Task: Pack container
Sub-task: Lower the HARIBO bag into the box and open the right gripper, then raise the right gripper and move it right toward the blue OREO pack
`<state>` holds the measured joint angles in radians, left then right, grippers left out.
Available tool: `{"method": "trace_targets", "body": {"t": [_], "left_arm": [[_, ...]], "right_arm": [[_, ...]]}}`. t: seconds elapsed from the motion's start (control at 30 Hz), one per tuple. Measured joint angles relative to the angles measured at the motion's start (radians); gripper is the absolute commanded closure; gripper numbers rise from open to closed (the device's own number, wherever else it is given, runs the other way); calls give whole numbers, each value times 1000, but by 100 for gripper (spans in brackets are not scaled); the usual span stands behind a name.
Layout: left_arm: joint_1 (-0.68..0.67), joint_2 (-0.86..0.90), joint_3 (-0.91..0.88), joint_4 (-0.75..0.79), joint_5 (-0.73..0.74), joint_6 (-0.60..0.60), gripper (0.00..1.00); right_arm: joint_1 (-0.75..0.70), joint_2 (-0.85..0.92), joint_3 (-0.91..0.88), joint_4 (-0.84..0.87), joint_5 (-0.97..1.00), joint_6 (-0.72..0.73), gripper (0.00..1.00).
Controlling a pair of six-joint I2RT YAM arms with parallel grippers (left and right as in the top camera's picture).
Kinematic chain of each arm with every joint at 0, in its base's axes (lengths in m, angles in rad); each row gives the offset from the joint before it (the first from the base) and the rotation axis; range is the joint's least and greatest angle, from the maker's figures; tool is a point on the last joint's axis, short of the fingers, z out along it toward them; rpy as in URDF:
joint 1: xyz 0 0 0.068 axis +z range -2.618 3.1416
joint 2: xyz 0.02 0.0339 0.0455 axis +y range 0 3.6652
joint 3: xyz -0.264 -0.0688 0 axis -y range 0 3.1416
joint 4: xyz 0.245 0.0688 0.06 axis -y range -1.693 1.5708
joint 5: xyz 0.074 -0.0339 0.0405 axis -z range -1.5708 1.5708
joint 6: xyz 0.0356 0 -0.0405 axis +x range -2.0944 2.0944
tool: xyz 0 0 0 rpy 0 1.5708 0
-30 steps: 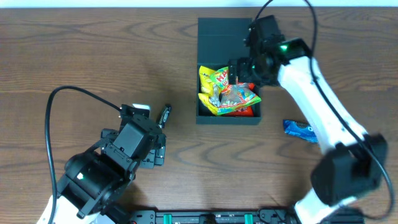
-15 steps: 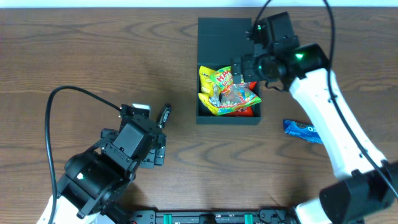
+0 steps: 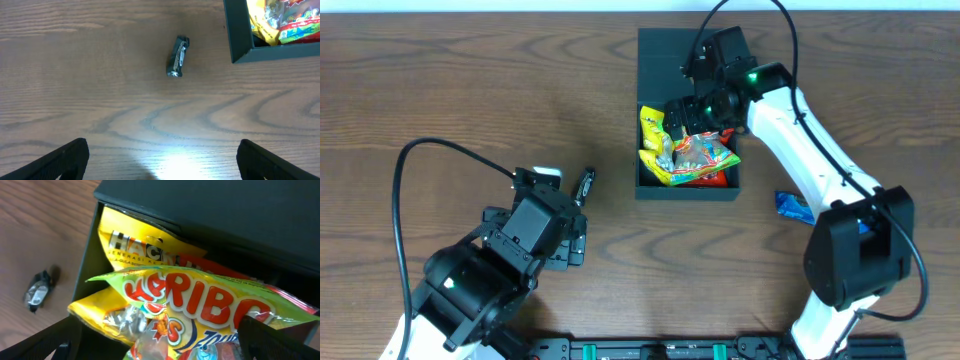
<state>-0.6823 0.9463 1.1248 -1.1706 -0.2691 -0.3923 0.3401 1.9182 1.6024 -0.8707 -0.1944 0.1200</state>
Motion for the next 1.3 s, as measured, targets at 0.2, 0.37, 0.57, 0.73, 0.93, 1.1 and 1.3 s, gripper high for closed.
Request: {"method": "trace_targets", "body": {"t": [0.2, 0.37, 0.57, 0.73, 0.93, 1.1, 1.3], "left_arm": [[0, 0, 0, 0, 0, 0, 5], [0, 0, 0, 0, 0, 0, 5], [0, 0, 0, 0, 0, 0, 5], [0, 0, 0, -2, 0, 0, 5], [0, 0, 0, -4, 0, 0, 5], [0, 0, 0, -5, 0, 0, 5], [0, 0, 0, -8, 0, 0, 5]], "right_arm": [[0, 31, 0, -12, 134, 5, 1], [0, 63, 0, -29, 252, 33, 1], [0, 66, 0, -47, 379, 119, 1], [0, 66, 0, -51, 420, 177, 1], [0, 66, 0, -44, 369, 175, 1], [0, 65, 0, -37, 264, 131, 1], [0, 43, 0, -39, 230, 106, 1]]}}
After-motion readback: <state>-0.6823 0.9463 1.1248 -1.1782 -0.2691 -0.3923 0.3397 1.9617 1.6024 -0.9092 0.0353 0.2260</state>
